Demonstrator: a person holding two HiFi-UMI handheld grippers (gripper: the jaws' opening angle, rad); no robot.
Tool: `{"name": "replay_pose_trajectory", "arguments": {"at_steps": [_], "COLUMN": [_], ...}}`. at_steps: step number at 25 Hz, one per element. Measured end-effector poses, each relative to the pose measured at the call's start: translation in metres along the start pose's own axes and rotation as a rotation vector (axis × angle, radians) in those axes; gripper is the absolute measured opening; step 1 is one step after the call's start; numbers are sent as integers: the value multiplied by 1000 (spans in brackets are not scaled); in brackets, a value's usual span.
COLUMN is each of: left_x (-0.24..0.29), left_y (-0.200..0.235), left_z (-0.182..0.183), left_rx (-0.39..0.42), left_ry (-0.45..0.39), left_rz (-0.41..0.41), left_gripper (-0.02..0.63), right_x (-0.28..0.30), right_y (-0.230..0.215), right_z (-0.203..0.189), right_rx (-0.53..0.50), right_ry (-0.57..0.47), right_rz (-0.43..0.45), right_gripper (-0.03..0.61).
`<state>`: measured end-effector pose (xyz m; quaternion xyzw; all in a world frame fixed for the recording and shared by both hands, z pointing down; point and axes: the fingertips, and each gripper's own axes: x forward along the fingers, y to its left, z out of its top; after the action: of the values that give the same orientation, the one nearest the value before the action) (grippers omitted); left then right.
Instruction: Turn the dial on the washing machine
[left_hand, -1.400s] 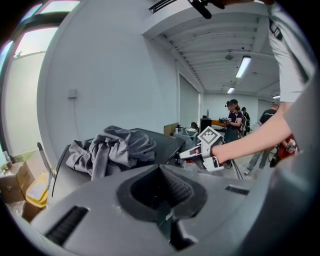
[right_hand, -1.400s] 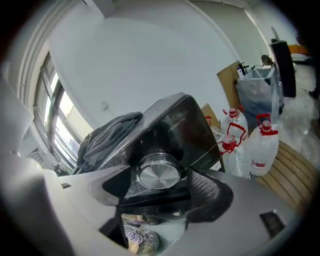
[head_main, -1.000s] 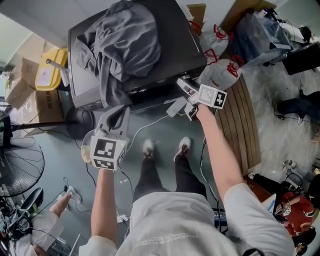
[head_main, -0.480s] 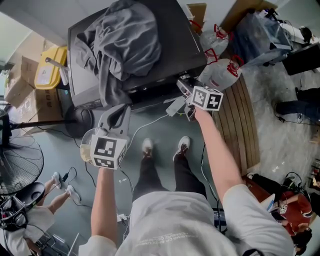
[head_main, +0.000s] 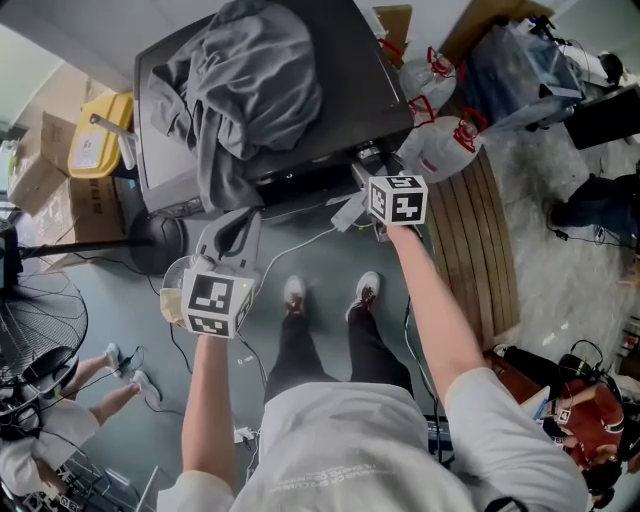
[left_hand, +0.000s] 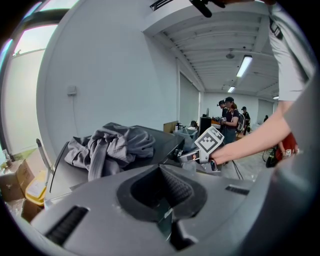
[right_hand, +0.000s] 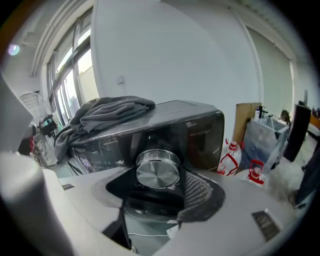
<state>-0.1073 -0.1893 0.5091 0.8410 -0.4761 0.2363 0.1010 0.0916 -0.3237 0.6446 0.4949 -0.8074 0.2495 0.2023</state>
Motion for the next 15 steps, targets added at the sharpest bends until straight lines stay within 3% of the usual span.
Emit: {"name": "replay_pose_trajectory", "arguments": {"at_steps": [8, 15], "left_x": [-3, -4], "left_y": [-1, 0], "left_z": [0, 2], "left_rx": [-6, -14], "left_ry": [-1, -9], "left_rz": [5, 3], "left_gripper": [12, 12], "right_x": [-2, -6], "right_y": [3, 0], "right_z": [1, 3], "right_rx": [-244, -209], "right_ry": [34, 50], "right_rz": [-144, -104], "right_gripper": [293, 295]}}
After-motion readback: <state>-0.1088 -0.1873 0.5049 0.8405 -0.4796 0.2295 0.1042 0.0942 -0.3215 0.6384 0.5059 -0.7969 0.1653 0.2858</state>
